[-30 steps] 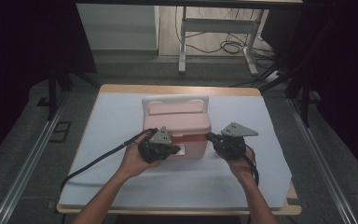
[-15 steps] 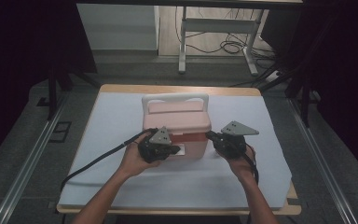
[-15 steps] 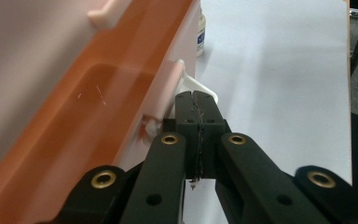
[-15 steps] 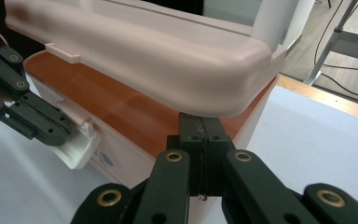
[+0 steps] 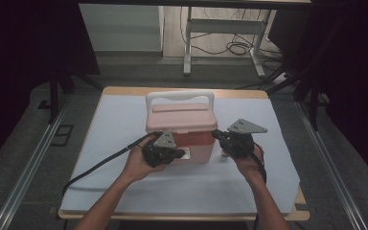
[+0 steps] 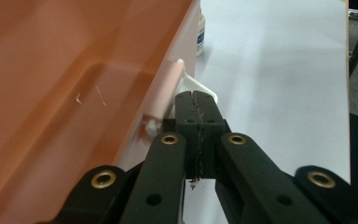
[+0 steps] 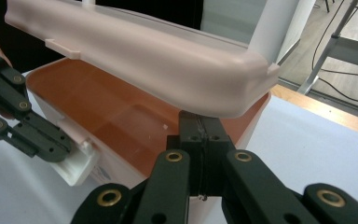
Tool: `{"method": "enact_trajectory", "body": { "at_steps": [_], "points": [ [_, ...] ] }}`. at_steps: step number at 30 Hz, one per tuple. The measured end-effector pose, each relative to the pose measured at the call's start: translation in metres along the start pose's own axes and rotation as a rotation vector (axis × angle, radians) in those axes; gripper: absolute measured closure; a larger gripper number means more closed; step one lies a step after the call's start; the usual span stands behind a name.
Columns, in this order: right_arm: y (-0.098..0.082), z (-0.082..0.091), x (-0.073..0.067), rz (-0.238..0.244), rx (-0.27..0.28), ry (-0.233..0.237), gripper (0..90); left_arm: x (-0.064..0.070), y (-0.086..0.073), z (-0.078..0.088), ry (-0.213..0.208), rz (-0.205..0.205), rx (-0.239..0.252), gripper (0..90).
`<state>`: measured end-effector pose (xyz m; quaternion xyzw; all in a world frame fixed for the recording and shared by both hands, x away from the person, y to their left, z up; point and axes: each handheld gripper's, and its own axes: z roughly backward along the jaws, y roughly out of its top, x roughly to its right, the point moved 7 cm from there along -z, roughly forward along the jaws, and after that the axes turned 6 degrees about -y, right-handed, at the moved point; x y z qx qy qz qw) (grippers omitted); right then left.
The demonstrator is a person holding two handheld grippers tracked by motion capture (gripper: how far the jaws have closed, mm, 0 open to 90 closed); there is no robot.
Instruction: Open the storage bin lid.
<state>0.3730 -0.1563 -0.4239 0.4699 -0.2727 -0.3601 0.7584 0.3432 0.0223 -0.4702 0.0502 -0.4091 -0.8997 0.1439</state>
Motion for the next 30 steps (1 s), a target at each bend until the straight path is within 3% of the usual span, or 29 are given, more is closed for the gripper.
{"method": "enact_trajectory", "body": {
  "at_steps": [18, 30],
  "points": [
    [0.030, -0.004, 0.013, -0.003, 0.010, 0.001, 89.9, 0.000, 0.000, 0.000, -0.013, 0.008, 0.000, 90.0],
    [0.048, -0.015, 0.023, 0.005, 0.004, -0.009, 89.9, 0.000, 0.000, 0.001, -0.016, 0.007, -0.005, 90.0]
  ]
}}
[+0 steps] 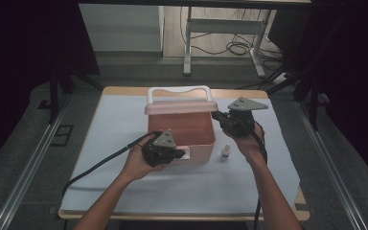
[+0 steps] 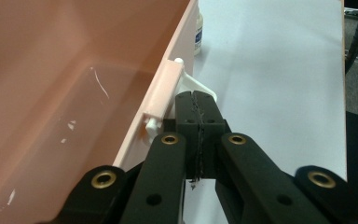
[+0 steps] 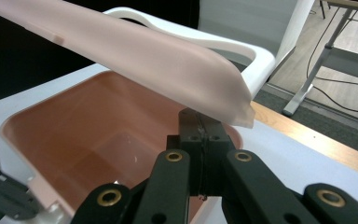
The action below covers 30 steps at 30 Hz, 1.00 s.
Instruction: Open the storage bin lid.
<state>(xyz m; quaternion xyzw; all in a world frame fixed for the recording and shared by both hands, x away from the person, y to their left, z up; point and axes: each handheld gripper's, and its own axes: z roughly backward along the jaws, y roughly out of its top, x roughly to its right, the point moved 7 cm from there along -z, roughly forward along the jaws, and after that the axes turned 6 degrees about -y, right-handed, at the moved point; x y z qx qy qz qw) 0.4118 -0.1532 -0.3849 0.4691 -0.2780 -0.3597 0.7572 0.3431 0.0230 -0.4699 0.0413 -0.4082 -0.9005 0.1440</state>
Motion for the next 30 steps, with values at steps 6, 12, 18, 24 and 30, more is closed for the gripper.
{"method": "enact_trajectory", "body": {
  "at_steps": [6, 12, 18, 24, 30],
  "points": [
    [0.009, -0.007, 0.006, 0.003, -0.006, -0.003, 89.9, 0.000, 0.000, 0.000, 0.002, -0.001, -0.001, 90.0],
    [0.015, -0.010, 0.009, 0.002, -0.002, -0.009, 89.9, 0.000, 0.000, 0.000, 0.004, -0.003, -0.002, 90.0],
    [0.017, -0.012, 0.010, 0.001, -0.004, -0.008, 89.9, 0.000, 0.000, 0.001, 0.004, -0.003, -0.002, 90.0],
    [0.020, -0.014, 0.012, 0.003, -0.006, -0.010, 89.9, 0.000, 0.000, 0.001, 0.004, -0.007, -0.002, 90.0],
    [0.023, -0.017, 0.014, 0.005, -0.008, -0.017, 89.9, 0.000, 0.000, 0.001, 0.002, -0.006, -0.001, 90.0]
  ]
}}
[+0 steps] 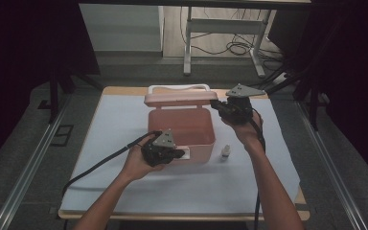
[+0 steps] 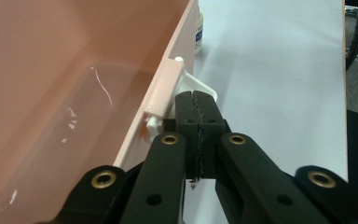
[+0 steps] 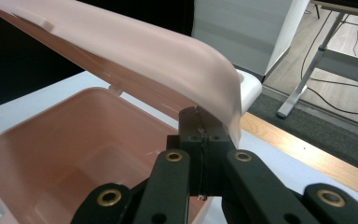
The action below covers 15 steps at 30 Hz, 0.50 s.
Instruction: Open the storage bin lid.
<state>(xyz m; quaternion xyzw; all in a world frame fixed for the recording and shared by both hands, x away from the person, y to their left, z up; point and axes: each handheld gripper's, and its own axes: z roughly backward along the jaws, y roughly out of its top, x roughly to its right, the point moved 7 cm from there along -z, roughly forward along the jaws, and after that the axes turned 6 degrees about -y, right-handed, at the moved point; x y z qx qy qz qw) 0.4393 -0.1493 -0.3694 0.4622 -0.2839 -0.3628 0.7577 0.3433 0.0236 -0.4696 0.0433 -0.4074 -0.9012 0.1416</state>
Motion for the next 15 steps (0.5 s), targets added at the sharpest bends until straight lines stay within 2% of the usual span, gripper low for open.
{"method": "enact_trajectory", "body": {
  "at_steps": [15],
  "points": [
    [0.0080, -0.0091, 0.0078, -0.004, -0.001, -0.014, 89.9, -0.0010, -0.0001, 0.0004, 0.002, -0.010, -0.005, 90.0]
  ]
}}
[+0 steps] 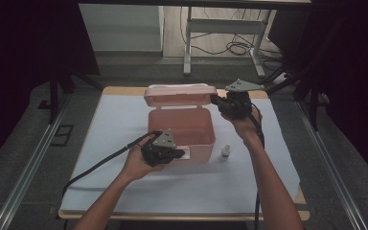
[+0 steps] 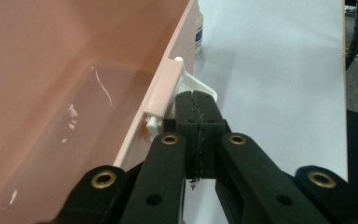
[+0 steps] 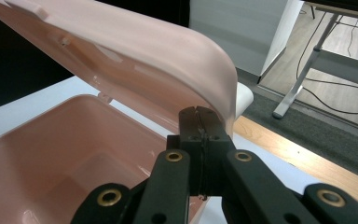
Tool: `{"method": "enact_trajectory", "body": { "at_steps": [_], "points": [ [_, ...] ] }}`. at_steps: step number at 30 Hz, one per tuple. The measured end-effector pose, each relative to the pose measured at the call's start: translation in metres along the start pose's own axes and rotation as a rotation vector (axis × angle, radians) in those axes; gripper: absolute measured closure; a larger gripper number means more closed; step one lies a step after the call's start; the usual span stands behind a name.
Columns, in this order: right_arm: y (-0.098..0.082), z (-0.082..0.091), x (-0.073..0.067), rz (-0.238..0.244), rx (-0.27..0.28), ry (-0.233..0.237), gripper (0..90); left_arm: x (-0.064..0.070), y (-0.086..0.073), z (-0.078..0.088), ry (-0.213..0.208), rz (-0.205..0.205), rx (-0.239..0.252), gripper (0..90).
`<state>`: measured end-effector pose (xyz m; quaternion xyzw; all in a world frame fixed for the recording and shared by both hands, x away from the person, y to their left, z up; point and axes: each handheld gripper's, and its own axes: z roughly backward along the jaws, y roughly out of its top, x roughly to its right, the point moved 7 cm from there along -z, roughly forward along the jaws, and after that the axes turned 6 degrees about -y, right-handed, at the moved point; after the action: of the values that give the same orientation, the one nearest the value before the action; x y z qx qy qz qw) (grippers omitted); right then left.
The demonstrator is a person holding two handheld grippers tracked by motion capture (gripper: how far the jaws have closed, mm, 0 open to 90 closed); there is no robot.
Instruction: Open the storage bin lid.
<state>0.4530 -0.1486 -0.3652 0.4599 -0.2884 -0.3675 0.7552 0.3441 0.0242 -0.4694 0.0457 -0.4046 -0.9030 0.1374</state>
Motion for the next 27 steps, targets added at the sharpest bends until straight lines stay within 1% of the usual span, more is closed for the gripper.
{"method": "enact_trajectory", "body": {
  "at_steps": [7, 15, 24, 27],
  "points": [
    [0.002, -0.004, 0.003, 0.000, -0.001, -0.002, 89.9, 0.000, 0.000, 0.000, -0.002, -0.003, -0.001, 90.0],
    [0.009, -0.012, 0.008, 0.004, -0.003, -0.012, 89.9, 0.000, 0.000, 0.000, -0.001, -0.004, -0.003, 90.0],
    [0.016, -0.027, 0.015, 0.004, -0.020, -0.024, 89.9, -0.001, 0.000, 0.001, -0.006, -0.002, -0.003, 90.0],
    [0.017, -0.033, 0.018, -0.007, -0.032, -0.025, 89.9, -0.001, 0.000, 0.001, -0.008, 0.000, -0.002, 90.0]
  ]
}}
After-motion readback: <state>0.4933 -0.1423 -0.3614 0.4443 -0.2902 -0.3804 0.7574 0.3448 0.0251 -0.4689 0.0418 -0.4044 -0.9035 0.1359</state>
